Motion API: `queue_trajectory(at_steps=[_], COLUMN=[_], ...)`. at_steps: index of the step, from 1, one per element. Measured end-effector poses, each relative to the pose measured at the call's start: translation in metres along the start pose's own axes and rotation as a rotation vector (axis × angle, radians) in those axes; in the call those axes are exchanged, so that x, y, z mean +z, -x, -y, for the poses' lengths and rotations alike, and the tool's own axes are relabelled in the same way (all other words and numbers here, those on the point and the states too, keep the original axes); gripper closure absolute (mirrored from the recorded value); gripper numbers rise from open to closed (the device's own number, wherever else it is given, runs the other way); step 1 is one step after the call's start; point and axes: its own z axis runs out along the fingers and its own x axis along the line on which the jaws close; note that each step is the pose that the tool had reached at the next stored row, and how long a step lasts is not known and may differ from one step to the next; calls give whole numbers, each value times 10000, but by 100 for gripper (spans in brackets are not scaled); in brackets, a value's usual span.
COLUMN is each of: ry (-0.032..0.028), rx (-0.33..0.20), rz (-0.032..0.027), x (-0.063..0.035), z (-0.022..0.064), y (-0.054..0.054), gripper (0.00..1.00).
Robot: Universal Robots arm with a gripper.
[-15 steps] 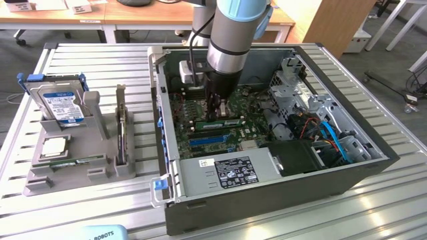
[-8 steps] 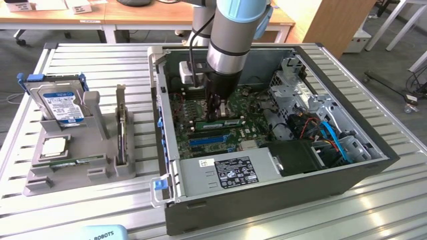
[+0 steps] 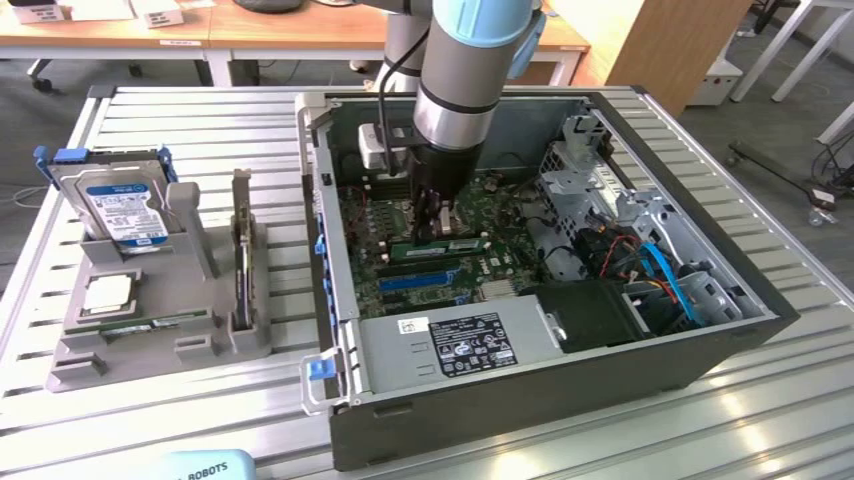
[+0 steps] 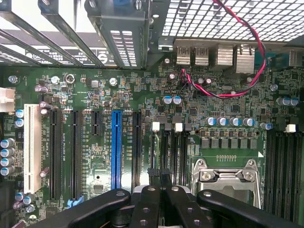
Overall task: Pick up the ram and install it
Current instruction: 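Press down the ram until it locks into place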
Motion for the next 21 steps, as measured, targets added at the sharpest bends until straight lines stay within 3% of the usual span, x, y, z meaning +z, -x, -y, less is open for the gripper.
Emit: queue_trajectory(at_steps=[21], ry=[0], rx=[0], rz=[-1], x=[39], z=[1], y=[-1], gripper=[90])
